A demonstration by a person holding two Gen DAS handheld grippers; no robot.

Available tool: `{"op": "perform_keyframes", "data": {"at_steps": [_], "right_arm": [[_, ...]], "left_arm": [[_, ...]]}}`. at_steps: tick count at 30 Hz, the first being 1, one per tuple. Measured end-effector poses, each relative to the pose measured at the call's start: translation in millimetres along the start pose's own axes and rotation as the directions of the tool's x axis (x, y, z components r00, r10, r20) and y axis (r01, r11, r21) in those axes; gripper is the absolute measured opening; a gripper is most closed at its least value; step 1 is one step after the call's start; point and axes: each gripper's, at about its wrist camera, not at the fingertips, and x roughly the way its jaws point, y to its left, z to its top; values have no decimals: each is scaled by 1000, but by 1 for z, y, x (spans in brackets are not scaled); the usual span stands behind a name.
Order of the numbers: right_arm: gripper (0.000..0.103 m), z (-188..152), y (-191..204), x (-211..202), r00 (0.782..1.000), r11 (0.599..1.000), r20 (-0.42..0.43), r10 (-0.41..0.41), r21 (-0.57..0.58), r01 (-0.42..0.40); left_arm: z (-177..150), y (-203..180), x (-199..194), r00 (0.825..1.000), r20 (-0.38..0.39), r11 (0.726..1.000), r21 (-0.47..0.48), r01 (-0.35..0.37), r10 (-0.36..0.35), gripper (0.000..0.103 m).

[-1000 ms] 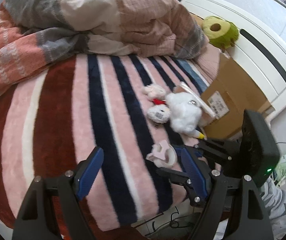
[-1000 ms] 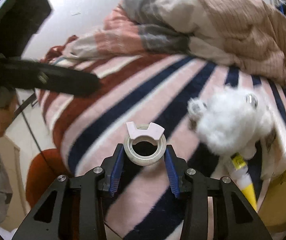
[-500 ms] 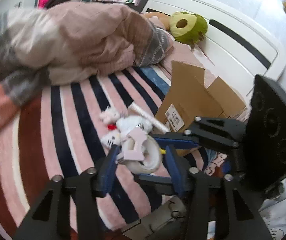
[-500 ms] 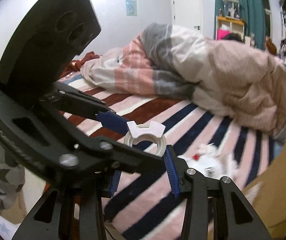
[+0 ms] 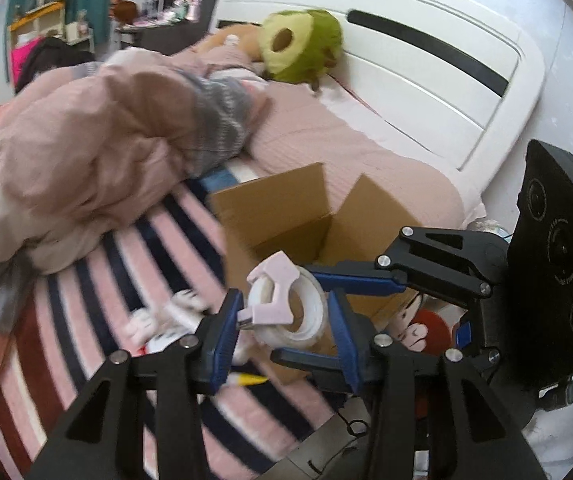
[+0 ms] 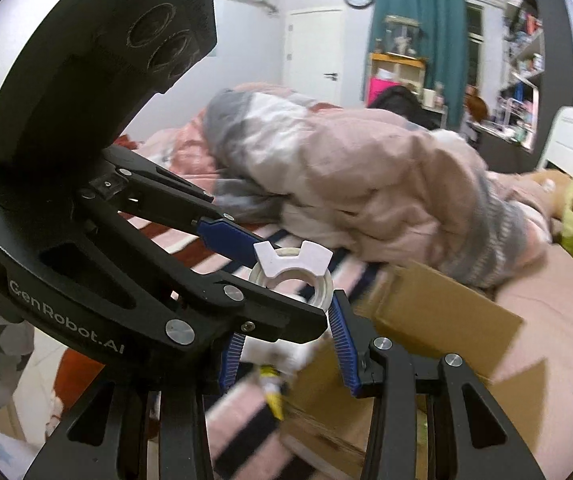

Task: Organize objects
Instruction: 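Lift the tape roll, carry it over the box and release it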

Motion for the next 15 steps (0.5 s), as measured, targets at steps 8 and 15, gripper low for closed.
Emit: {"op": "perform_keyframes", "data": {"at_steps": [8,15], "right_arm": [[36,-23,-58,-13,995,993,-63,-71,91,77],[36,-41,-82,-15,990,987,-126,-63,140,80]], "left_arm": [[35,-36,55,995,-91,998,25,52,-50,41],[43,-50,87,986,-154,998,23,64,-60,41]]}}
